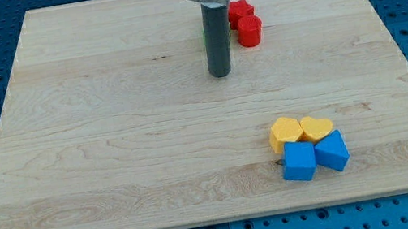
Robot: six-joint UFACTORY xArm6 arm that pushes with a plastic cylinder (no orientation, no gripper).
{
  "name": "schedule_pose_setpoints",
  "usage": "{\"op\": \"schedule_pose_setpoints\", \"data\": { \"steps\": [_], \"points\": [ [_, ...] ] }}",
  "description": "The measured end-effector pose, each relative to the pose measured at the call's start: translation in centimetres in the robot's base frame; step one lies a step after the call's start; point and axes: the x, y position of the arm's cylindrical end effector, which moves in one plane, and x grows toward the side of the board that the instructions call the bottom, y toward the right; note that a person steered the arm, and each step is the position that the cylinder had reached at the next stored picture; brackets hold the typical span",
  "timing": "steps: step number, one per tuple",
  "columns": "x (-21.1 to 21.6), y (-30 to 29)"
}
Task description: Push the green blocks slightly towards top left
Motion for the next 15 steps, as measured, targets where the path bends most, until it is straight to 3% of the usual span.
{"op": "schedule_pose_setpoints", "data": {
  "steps": [2,4,6,8,9,10,11,12,13,15],
  "points": [
    [0.1,0.8],
    [-3.1,1.1],
    [-9.7,-2.9],
    [-9.7,-5.6],
    [-14.4,-9.5],
    [-19.6,-7.5],
    [-20.5,0.7],
    [-20.1,7.9],
    [-16.7,8.1],
    [-12.5,-2.9]
  ]
}}
